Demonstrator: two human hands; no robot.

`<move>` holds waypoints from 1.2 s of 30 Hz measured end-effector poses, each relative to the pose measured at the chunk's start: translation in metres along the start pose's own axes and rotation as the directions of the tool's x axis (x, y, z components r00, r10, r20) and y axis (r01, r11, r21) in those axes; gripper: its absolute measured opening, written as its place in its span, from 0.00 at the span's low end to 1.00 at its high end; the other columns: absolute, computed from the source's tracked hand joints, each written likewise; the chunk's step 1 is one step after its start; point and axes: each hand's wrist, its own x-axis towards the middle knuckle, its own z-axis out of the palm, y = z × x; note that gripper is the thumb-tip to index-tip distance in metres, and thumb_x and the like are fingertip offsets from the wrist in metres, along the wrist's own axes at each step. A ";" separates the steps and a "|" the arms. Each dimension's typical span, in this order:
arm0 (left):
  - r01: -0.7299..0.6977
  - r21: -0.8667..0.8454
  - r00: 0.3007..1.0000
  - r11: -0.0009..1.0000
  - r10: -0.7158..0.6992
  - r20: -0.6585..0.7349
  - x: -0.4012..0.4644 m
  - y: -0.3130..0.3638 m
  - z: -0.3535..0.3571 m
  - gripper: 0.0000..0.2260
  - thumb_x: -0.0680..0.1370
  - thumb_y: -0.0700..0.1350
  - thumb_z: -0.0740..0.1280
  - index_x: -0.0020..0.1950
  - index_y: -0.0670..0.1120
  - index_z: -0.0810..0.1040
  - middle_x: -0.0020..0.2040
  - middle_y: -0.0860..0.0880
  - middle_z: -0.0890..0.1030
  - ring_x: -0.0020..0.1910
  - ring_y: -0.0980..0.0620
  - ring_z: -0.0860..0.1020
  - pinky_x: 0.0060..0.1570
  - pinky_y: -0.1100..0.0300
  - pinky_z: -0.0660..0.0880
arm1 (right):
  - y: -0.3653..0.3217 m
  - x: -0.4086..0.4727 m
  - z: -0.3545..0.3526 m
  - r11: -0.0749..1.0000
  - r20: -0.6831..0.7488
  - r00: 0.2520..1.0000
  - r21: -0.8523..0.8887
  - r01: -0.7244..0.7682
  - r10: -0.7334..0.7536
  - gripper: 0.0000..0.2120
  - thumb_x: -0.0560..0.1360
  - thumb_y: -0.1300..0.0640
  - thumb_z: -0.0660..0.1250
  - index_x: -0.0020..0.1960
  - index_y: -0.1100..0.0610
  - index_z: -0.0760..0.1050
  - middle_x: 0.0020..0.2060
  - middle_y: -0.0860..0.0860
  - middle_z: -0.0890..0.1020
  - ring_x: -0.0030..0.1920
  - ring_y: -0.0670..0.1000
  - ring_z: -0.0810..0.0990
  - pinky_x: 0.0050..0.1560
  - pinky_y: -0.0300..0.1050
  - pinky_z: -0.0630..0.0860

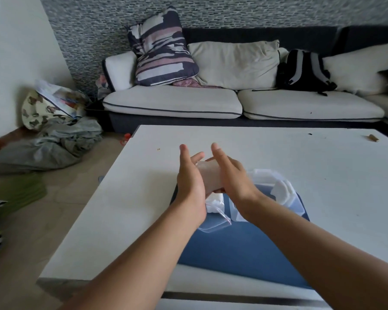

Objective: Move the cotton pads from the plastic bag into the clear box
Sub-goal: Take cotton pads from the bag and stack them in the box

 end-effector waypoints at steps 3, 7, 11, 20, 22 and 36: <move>-0.093 0.147 0.996 0.985 0.089 0.030 -0.003 -0.010 0.007 0.16 0.80 0.58 0.60 0.51 0.51 0.84 0.48 0.48 0.86 0.48 0.47 0.84 0.52 0.51 0.80 | 0.005 0.003 -0.002 0.975 -0.172 0.971 -0.179 0.133 -0.164 0.36 0.80 0.35 0.58 0.37 0.69 0.71 0.28 0.52 0.72 0.31 0.51 0.71 0.37 0.48 0.69; 0.011 0.082 0.999 0.997 -0.015 0.043 -0.009 -0.012 0.015 0.17 0.79 0.49 0.62 0.34 0.50 0.83 0.36 0.49 0.84 0.36 0.49 0.81 0.36 0.58 0.77 | 0.006 0.005 -0.003 0.930 -0.317 0.895 -0.291 0.223 -0.314 0.29 0.81 0.44 0.63 0.29 0.61 0.64 0.21 0.52 0.68 0.27 0.49 0.67 0.30 0.49 0.67; 0.244 -0.091 0.955 0.966 -0.223 0.194 -0.010 -0.008 0.014 0.15 0.79 0.54 0.62 0.39 0.47 0.81 0.36 0.48 0.84 0.38 0.50 0.83 0.37 0.60 0.78 | 0.006 0.000 -0.003 0.804 -0.241 0.850 -0.515 0.297 -0.468 0.21 0.80 0.42 0.62 0.38 0.57 0.74 0.28 0.52 0.78 0.32 0.50 0.78 0.36 0.52 0.77; 0.208 0.011 0.939 0.978 -0.203 0.277 -0.008 -0.002 0.012 0.14 0.82 0.50 0.64 0.59 0.42 0.82 0.47 0.44 0.85 0.44 0.48 0.84 0.42 0.54 0.82 | 0.000 0.012 -0.031 0.859 -0.223 0.897 -0.443 0.256 -0.382 0.21 0.81 0.39 0.58 0.46 0.55 0.77 0.34 0.49 0.81 0.36 0.47 0.79 0.37 0.46 0.74; 0.316 -0.038 0.908 0.948 -0.291 0.302 -0.011 0.000 0.010 0.22 0.82 0.57 0.61 0.62 0.40 0.81 0.50 0.41 0.85 0.48 0.43 0.84 0.44 0.49 0.83 | -0.002 0.012 -0.035 0.800 -0.179 0.866 -0.504 0.327 -0.467 0.16 0.81 0.41 0.60 0.47 0.54 0.76 0.31 0.47 0.78 0.32 0.46 0.76 0.35 0.46 0.72; 0.133 -0.003 0.968 0.991 -0.129 0.217 -0.019 -0.003 0.019 0.17 0.82 0.57 0.63 0.57 0.46 0.84 0.53 0.45 0.87 0.53 0.48 0.85 0.48 0.52 0.83 | 0.002 0.001 -0.028 0.953 -0.059 0.958 -0.138 0.271 -0.281 0.39 0.70 0.23 0.48 0.65 0.49 0.75 0.56 0.49 0.83 0.58 0.51 0.82 0.63 0.56 0.77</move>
